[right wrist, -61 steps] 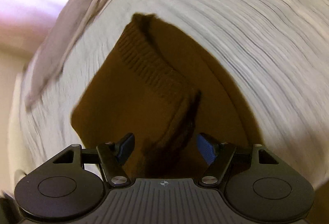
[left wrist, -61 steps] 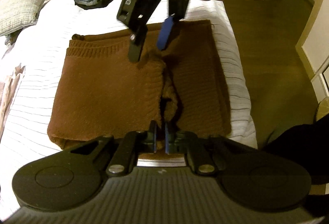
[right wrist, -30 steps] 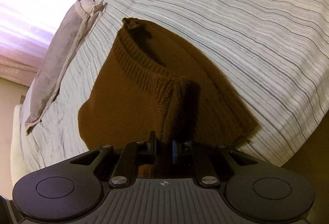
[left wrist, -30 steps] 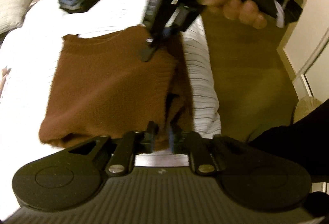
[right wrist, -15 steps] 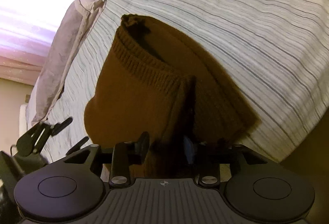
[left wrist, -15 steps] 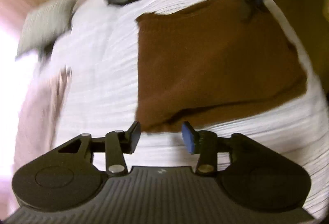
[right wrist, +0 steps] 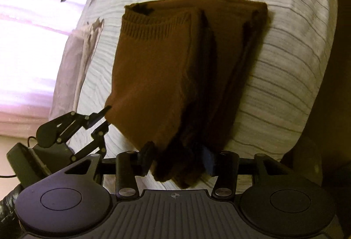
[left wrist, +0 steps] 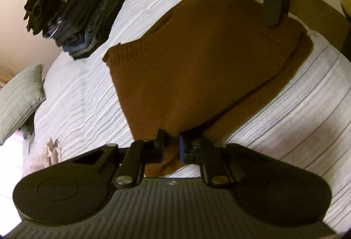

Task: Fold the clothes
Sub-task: 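Press the folded cardigan flat with both tools, then open and withdraw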

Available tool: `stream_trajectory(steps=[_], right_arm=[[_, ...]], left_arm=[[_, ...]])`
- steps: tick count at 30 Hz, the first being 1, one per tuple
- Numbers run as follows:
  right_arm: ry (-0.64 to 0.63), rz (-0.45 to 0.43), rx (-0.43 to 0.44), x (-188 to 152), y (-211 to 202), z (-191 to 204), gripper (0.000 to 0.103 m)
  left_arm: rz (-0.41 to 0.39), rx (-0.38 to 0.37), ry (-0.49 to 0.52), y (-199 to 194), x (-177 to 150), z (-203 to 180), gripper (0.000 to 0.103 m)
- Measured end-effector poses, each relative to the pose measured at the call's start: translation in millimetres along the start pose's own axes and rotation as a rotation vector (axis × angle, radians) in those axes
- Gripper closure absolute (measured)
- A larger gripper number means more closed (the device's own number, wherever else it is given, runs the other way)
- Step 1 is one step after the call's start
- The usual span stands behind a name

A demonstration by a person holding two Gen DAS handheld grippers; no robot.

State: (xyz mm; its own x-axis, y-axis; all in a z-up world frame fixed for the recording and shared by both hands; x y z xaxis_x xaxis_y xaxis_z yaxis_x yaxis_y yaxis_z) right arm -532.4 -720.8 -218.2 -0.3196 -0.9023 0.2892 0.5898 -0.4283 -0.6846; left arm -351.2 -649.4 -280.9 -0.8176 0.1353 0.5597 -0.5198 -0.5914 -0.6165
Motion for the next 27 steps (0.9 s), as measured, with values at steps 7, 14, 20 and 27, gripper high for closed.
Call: stream_trajectory(steps=[7, 14, 20, 27], right_arm=[[0.031, 0.035, -0.025, 6, -20, 12, 0.100], [0.007, 0.087, -0.092, -5, 2, -11, 0.103], [-0.137, 0.042, -0.089, 1, -24, 10, 0.041], [-0.351, -0.071, 0.053, 22, -13, 57, 0.068]], left_arm=[[-0.028, -0.024, 0.097, -8, -3, -3, 0.097], [0.008, -0.041, 0.105, 10, -18, -17, 0.097], [0.033, -0.041, 0.063, -10, -21, -10, 0.092], [-0.001, 0.101, -0.244, -26, 8, 41, 0.092]])
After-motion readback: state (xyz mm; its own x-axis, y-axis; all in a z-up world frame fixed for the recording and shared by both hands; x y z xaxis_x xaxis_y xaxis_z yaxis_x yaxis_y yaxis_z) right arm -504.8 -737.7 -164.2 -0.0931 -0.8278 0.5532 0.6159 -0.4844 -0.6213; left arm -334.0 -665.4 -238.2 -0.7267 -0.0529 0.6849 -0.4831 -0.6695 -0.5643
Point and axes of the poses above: each gripper's, at about its wrist camera, not at the fingertips, and y roughly the way its jaws point, z to its left, x to its top, the point moved 7 cm from there along y, roughly the way its jaws point, and after that the axes turned 15 degrees about -z, right-handed, at the moved point
